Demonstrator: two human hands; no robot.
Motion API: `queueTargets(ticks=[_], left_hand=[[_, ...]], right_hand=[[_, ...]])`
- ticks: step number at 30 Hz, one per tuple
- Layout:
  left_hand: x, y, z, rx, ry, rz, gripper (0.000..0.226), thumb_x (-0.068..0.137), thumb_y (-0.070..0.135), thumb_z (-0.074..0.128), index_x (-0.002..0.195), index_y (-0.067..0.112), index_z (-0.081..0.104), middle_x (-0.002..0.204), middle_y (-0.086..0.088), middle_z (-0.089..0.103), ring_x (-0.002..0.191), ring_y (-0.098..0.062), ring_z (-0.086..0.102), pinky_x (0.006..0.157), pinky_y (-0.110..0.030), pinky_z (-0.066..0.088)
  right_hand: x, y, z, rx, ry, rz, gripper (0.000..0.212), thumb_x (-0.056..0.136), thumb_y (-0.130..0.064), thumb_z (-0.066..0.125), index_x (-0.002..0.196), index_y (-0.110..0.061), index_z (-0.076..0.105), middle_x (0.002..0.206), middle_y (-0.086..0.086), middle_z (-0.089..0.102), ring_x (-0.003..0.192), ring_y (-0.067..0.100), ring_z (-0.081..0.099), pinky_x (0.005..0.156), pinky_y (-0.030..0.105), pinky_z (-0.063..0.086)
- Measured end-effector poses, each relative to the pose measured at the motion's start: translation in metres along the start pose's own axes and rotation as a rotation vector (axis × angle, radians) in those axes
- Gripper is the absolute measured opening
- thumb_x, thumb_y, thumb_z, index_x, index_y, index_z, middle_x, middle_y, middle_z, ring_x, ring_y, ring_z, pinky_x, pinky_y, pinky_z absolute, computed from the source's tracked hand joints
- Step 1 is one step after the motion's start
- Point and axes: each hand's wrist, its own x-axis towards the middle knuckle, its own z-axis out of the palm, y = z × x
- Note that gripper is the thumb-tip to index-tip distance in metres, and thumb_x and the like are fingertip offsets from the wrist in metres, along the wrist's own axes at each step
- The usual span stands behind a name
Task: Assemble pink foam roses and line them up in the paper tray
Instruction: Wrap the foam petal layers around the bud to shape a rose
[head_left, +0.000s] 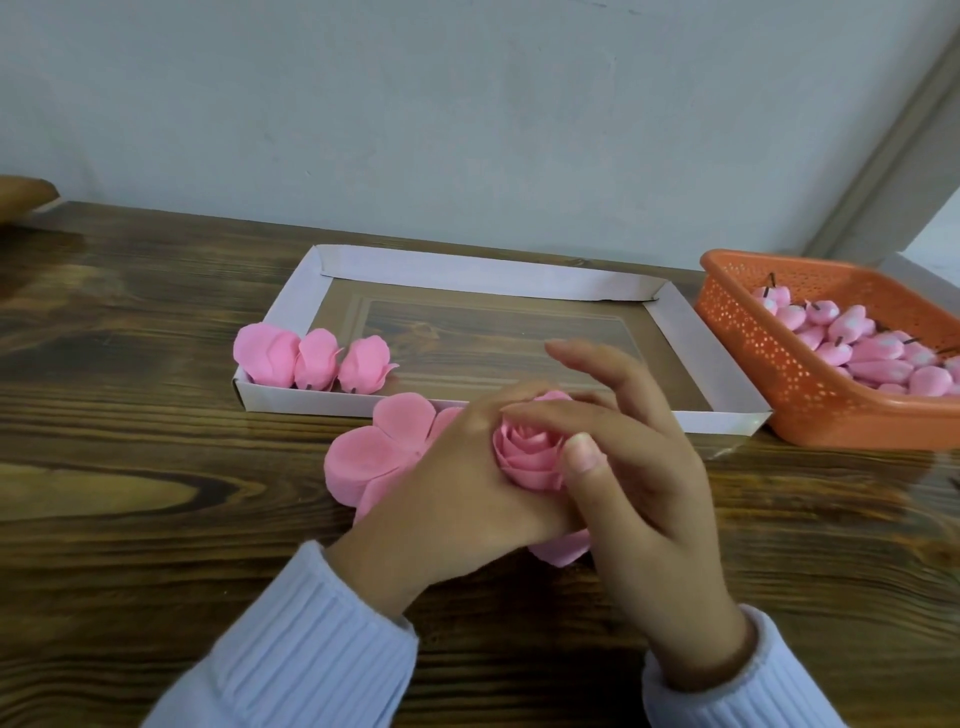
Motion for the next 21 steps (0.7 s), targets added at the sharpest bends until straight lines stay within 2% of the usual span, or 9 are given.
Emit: queueTargets(ticks=[2,4,7,10,13,15,17,19,21], left_hand=[[-0.001,0.003,0.001,-0.062,-0.012,0.062,0.032,0.07,0.004,0.08,0.082,0.03,0.066,0.08,0.016,0.071,0.079,0.002,0.067,0.07,-0.013,0.05],[-0.002,0.004,0.003,-0.132,0.054,0.06,0.021,0.072,0.013,0.08,0.081,0.029,0.071,0.078,0.012,0.072,0.074,0.001,0.068,0.065,-0.012,0.051],[0.0,0.002,0.004,-0.232,0.22,0.089,0.009,0.071,0.023,0.076,0.077,0.028,0.072,0.075,0.008,0.071,0.072,-0.007,0.067,0.064,-0.022,0.055],[0.001,0.002,0.004,-0.357,0.305,0.05,0.01,0.066,0.03,0.074,0.075,0.028,0.071,0.086,0.002,0.072,0.082,-0.024,0.07,0.066,-0.04,0.059],[-0.001,0.003,0.005,-0.415,0.297,0.018,0.01,0.067,0.03,0.074,0.076,0.032,0.07,0.093,0.006,0.074,0.082,-0.02,0.073,0.058,-0.026,0.056],[-0.002,0.005,0.007,-0.392,0.281,0.014,0.01,0.069,0.031,0.073,0.078,0.035,0.07,0.093,0.008,0.074,0.081,-0.018,0.074,0.056,-0.02,0.053],[-0.002,0.006,0.007,-0.374,0.257,0.015,0.012,0.069,0.031,0.073,0.081,0.033,0.071,0.083,0.008,0.073,0.064,-0.008,0.07,0.049,-0.015,0.049],[-0.003,0.006,0.006,-0.329,0.21,-0.002,0.017,0.07,0.034,0.073,0.087,0.03,0.07,0.065,0.006,0.067,0.041,-0.002,0.053,0.04,-0.014,0.04],[-0.003,0.004,0.006,-0.281,0.201,-0.055,0.023,0.068,0.042,0.073,0.088,0.03,0.071,0.053,0.003,0.062,0.035,-0.003,0.044,0.04,-0.016,0.039]], right_hand=[[0.0,-0.001,0.001,0.126,0.008,0.045,0.033,0.096,-0.042,0.047,0.111,-0.022,0.068,0.129,-0.001,0.058,0.125,0.021,0.052,0.099,0.042,0.046],[0.0,0.002,0.001,0.399,0.08,0.239,0.035,0.096,-0.048,0.045,0.118,-0.028,0.064,0.127,0.005,0.06,0.125,0.028,0.052,0.101,0.047,0.043],[0.004,0.007,0.001,0.662,0.145,0.454,0.031,0.093,-0.028,0.043,0.114,-0.017,0.061,0.118,0.014,0.065,0.115,0.029,0.06,0.094,0.04,0.047],[0.005,0.008,0.007,0.727,-0.008,0.572,0.032,0.091,-0.016,0.044,0.116,-0.004,0.058,0.115,0.017,0.068,0.105,0.03,0.065,0.085,0.035,0.054],[0.003,0.004,0.012,0.886,-0.187,0.7,0.041,0.087,-0.02,0.053,0.12,0.004,0.056,0.109,0.025,0.064,0.096,0.035,0.061,0.08,0.041,0.053],[0.004,0.002,0.014,0.966,-0.223,0.756,0.049,0.082,-0.027,0.06,0.119,0.005,0.057,0.106,0.024,0.062,0.094,0.031,0.059,0.08,0.038,0.053],[0.005,0.002,0.015,1.023,-0.229,0.799,0.052,0.084,-0.027,0.059,0.117,0.013,0.052,0.098,0.027,0.053,0.086,0.03,0.054,0.078,0.037,0.047],[0.005,0.003,0.016,1.069,-0.216,0.823,0.037,0.09,-0.024,0.053,0.108,0.009,0.053,0.08,0.019,0.047,0.068,0.02,0.05,0.068,0.03,0.047],[0.005,0.004,0.017,1.085,-0.2,0.839,0.024,0.091,-0.023,0.051,0.097,0.0,0.055,0.066,0.011,0.043,0.057,0.013,0.043,0.058,0.025,0.044]])
